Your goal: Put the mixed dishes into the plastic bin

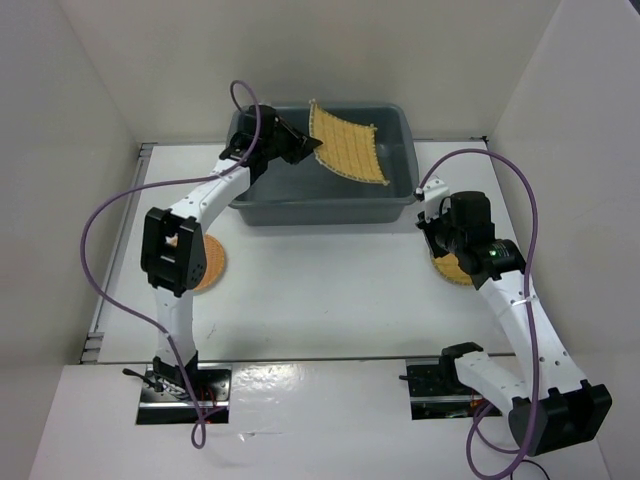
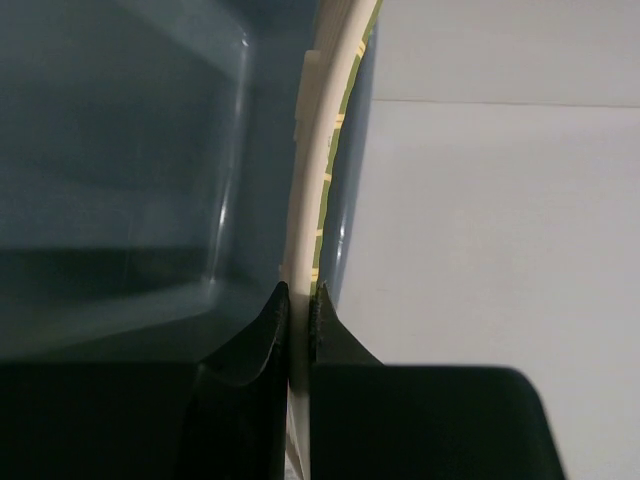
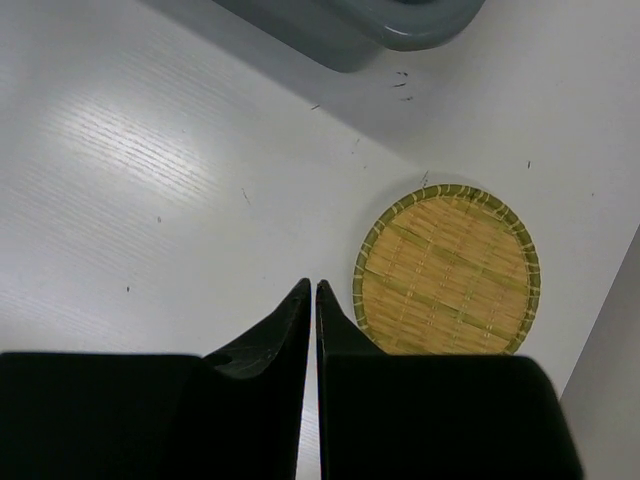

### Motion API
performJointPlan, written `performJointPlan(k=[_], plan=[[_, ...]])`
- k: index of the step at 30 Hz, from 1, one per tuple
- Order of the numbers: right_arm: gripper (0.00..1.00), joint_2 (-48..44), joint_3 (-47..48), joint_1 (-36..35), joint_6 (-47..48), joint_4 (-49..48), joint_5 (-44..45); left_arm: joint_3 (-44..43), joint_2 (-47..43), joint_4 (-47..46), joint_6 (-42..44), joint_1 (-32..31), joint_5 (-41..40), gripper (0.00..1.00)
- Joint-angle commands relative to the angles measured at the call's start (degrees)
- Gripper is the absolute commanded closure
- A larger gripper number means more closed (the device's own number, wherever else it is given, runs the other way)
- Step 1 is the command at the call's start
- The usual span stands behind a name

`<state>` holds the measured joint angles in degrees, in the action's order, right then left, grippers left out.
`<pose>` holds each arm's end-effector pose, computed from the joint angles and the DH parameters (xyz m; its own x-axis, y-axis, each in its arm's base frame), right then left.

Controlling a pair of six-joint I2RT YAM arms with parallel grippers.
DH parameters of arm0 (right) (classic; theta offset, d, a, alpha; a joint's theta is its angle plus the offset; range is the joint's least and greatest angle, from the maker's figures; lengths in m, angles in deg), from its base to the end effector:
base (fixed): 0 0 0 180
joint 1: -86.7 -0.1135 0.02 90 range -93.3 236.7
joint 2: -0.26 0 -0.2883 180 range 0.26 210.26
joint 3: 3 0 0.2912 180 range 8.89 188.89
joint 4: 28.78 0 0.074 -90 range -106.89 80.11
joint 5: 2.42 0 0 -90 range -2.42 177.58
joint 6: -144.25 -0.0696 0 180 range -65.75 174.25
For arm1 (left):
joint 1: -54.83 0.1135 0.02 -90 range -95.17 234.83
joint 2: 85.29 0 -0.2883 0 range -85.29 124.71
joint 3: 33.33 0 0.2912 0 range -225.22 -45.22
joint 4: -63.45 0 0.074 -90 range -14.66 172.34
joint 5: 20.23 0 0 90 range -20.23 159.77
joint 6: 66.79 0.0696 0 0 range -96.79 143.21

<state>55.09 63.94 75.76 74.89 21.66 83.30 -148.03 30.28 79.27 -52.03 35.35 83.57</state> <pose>0.2456 0.0528 0.3213 -0.4829 -0.4514 -0.7504 -0.4455 0.8644 -0.2332 0.5330 -0.2061 0.3285 -0.5904 -0.7873 -0.1778 -0.1244 0.3065 -0.9437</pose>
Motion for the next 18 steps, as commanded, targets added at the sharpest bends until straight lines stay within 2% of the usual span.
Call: performJointPlan(k=[1,8,16,18], plan=[[0.91,0.02,0.06,0.48,0.10,-1.81,-0.74,-8.44,2.11,-3.76,-0.52,-0.20,-0.79,1.00],[0.91,0.02,0.06,0.48,0.10,-1.81,-0.74,-18.47,14.13,1.15,1.24,-0.73,-0.79,1.00],[0.90,0.02,0.06,0.48,0.10,-1.81,-0.74,-45.96,29.87,19.88,8.79,-1.26,-2.21,1.00],[0.90,0.02,0.06,0.48,0.10,-1.81,-0.74,-62.97,38.56,28.38,8.80,-1.78,-1.67,1.00]])
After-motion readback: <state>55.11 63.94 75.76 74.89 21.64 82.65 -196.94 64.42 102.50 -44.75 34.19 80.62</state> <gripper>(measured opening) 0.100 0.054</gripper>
